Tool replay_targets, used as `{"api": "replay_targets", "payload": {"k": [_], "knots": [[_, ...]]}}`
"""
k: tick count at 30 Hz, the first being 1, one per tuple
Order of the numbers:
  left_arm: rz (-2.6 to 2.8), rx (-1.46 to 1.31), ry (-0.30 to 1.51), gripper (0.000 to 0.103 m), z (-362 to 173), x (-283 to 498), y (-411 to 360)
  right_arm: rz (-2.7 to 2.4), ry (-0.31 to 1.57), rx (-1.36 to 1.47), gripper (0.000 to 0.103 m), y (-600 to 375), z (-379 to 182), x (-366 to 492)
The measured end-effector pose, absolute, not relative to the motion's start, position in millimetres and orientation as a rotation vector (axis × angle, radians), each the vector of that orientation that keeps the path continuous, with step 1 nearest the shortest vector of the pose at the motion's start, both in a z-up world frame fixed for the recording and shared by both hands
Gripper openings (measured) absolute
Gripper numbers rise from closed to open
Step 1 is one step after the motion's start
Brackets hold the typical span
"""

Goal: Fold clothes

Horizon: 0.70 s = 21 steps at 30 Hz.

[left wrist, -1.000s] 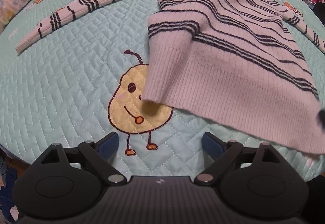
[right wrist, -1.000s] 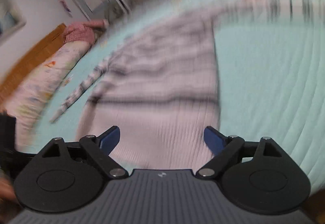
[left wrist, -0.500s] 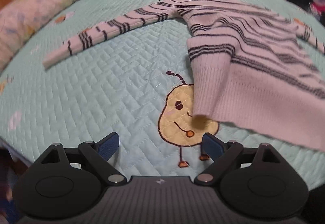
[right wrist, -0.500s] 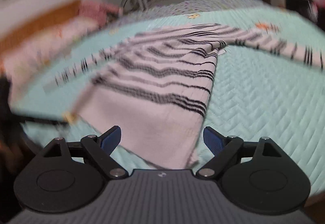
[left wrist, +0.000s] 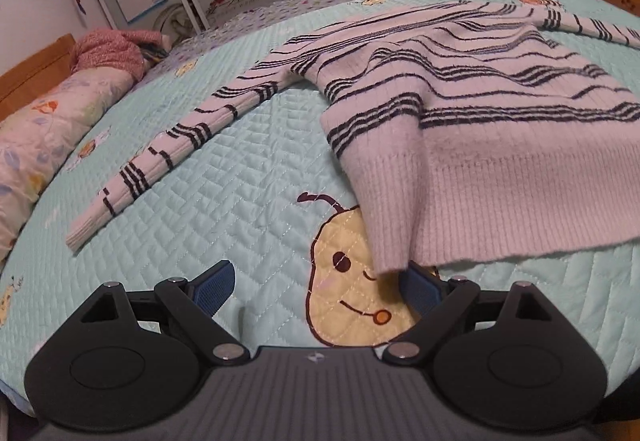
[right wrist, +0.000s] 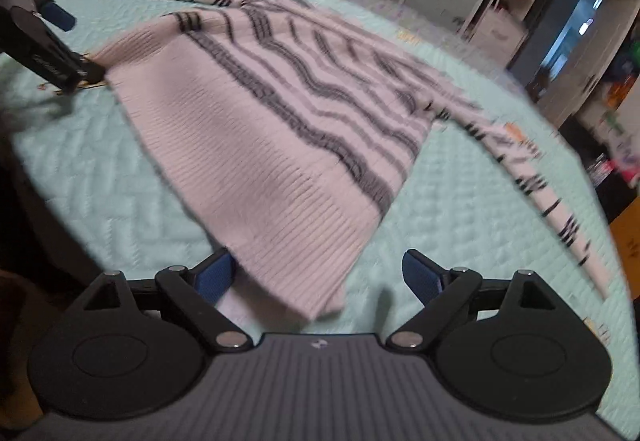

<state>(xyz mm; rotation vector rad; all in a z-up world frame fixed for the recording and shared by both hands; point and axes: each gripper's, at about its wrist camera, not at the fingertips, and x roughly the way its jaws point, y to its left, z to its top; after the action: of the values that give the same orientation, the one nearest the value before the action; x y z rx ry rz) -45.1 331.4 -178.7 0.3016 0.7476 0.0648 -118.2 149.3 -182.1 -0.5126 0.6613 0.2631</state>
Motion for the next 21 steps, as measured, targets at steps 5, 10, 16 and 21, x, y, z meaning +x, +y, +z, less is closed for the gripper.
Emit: {"api": "replay_targets", "payload": {"k": [5, 10, 16, 21], "knots": [[0.065, 0.316, 0.735, 0.093, -179.0, -47.9, 328.8, 0.203, 0.458, -0.540, 0.090, 152.8, -162.1, -127.5], [0.066, 0.355, 0.719, 0.093, -178.0, -50.9, 321.4, 0.180, 0.359, -0.485, 0.091, 145.5, -139.5, -115.9], [0.028, 0.371, 0.713, 0.093, -173.6, -53.6, 314.6, 0.209, 0.414, -0.451, 0.091, 137.9, -144.4, -88.7], [0.026, 0.408, 0.714, 0.093, -175.2, -53.9, 306.5, 0.251, 0.468, -0.440, 0.091, 132.8, -152.2, -95.7]]}}
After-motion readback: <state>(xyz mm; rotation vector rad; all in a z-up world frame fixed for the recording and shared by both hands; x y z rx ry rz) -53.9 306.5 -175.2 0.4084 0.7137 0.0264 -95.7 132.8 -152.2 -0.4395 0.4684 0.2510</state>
